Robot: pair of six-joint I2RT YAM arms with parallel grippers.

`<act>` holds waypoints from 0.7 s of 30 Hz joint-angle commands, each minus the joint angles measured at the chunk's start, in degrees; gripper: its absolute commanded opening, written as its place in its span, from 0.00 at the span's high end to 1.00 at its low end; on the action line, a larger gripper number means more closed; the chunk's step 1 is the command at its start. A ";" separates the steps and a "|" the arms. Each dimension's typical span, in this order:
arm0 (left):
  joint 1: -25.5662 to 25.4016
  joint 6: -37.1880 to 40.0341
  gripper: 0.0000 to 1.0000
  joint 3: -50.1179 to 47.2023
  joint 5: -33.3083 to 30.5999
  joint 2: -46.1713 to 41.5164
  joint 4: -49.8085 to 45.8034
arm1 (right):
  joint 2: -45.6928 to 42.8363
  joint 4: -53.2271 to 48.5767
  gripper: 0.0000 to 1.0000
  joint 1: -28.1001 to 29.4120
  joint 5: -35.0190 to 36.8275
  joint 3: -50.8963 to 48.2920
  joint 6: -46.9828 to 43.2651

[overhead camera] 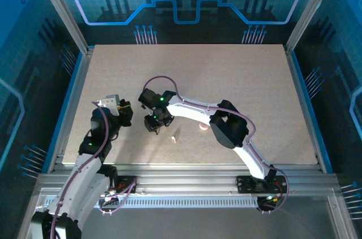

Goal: Insert wireless bluetooth earbuds into charging case

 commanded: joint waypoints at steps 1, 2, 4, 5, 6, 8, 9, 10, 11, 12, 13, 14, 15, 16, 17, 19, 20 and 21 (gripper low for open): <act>0.77 -0.35 0.82 -0.20 -0.19 -1.04 -0.69 | 1.63 -2.02 0.57 1.09 0.13 2.06 0.64; 0.77 -0.32 0.82 -0.25 -0.16 -1.22 -0.73 | 1.96 -2.19 0.57 1.09 0.05 2.33 0.64; 0.77 -0.27 0.82 -0.47 -0.38 -1.52 -0.73 | 2.20 -2.63 0.58 1.10 -0.04 2.73 0.60; 0.77 -0.27 0.82 -0.48 -0.47 -1.65 -0.64 | 2.20 -2.74 0.59 1.08 -0.08 2.89 0.66; 0.77 -0.27 0.82 -0.49 -0.53 -1.65 -0.64 | 2.20 -2.74 0.59 1.12 -0.13 2.74 0.75; 0.77 -0.18 0.82 -0.45 -0.47 -1.57 -0.64 | 2.20 -2.77 0.59 1.28 -0.47 2.74 0.94; 0.77 -0.18 0.82 -0.47 -0.54 -1.53 -0.69 | 3.67 -2.73 0.59 1.35 -0.60 2.74 0.97; 0.77 -0.14 0.82 -0.42 -0.54 -1.57 -0.73 | 3.78 -2.81 0.59 1.53 -0.63 2.74 0.95; 0.77 -0.09 0.82 -0.40 -0.54 -1.57 -0.73 | 3.87 -2.82 0.59 1.70 -0.52 2.74 0.95; 0.78 -0.10 0.82 -0.41 -0.53 -1.57 -0.69 | 4.00 -2.82 0.59 1.79 -0.48 2.74 0.95; 0.77 -0.09 0.82 -0.40 -0.45 -1.57 -0.64 | 4.17 -2.91 0.59 1.81 -0.56 2.74 1.08; 0.78 -0.09 0.82 -0.47 -0.43 -1.57 -0.60 | 4.37 -2.91 0.59 1.81 -0.48 2.74 1.05; 0.78 -0.09 0.82 -0.50 -0.45 -1.57 -0.56 | 4.46 -2.99 0.59 1.86 -0.44 2.74 1.12; 0.82 -0.09 0.82 -0.44 -0.38 -1.57 -0.56 | 4.56 -3.06 0.59 1.89 -0.35 2.74 1.12; 0.77 -0.09 0.82 -0.46 -0.44 -1.57 -0.56 | 4.66 -3.15 0.59 1.98 -0.21 2.65 1.12; 0.77 -0.09 0.82 -0.49 -0.45 -1.64 -0.56 | 4.84 -3.26 0.60 2.07 0.11 2.55 1.13; 0.79 -0.09 0.82 -0.48 -0.45 -1.63 -0.56 | 4.92 -3.36 0.61 2.15 0.28 2.49 1.13; 0.81 -0.11 0.82 -0.49 -0.36 -1.59 -0.56 | 5.00 -3.43 0.61 2.16 0.49 2.39 1.12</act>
